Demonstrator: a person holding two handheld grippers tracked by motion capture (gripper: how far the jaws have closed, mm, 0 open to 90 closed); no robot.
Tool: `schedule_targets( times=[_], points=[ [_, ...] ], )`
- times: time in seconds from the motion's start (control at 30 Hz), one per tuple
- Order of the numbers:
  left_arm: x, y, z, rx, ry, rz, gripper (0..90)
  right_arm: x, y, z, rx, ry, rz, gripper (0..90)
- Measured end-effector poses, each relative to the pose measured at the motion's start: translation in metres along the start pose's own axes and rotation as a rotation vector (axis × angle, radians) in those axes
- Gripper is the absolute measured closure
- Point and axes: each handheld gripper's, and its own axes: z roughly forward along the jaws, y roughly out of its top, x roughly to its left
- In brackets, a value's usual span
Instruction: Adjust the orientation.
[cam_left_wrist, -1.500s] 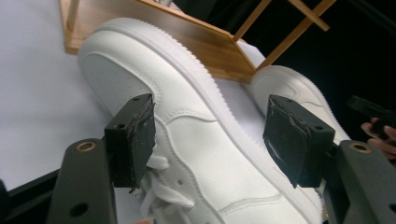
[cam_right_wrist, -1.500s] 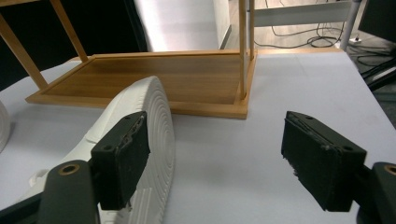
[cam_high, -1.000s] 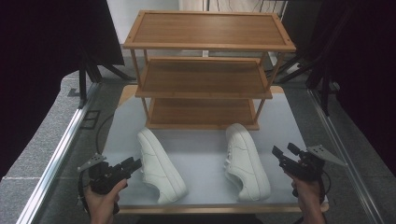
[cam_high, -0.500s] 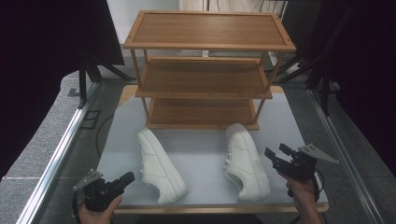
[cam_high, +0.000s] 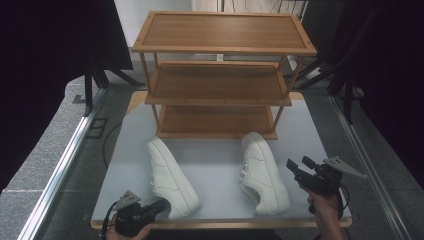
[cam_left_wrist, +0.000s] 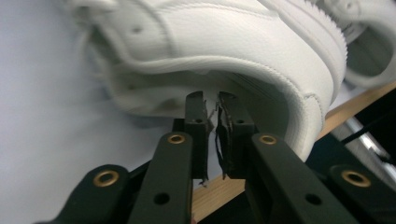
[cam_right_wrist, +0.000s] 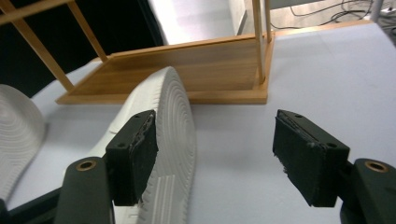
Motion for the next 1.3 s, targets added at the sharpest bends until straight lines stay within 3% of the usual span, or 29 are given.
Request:
schedule_targets(
  times=[0.17,0.7,0.93,1.07,1.3],
  points=[
    [-0.011,0.014,0.010,0.020,0.001,0.054,82.5,-0.001,0.002,-0.004,-0.008,-0.013,0.015,30.1],
    [-0.030,0.045,0.024,0.006,-0.026,0.114,82.4,-0.005,0.002,-0.006,0.001,-0.041,0.037,31.5],
    [-0.038,0.072,0.037,-0.016,-0.017,0.141,82.3,-0.008,0.002,-0.007,-0.001,-0.054,0.044,31.4],
    [-0.051,0.097,0.062,0.010,-0.031,0.177,82.3,-0.010,0.002,-0.005,0.003,-0.061,0.059,31.4],
    [-0.078,0.111,0.073,-0.001,-0.046,0.234,82.7,-0.012,0.001,-0.004,0.007,-0.060,0.064,31.4]
  ],
)
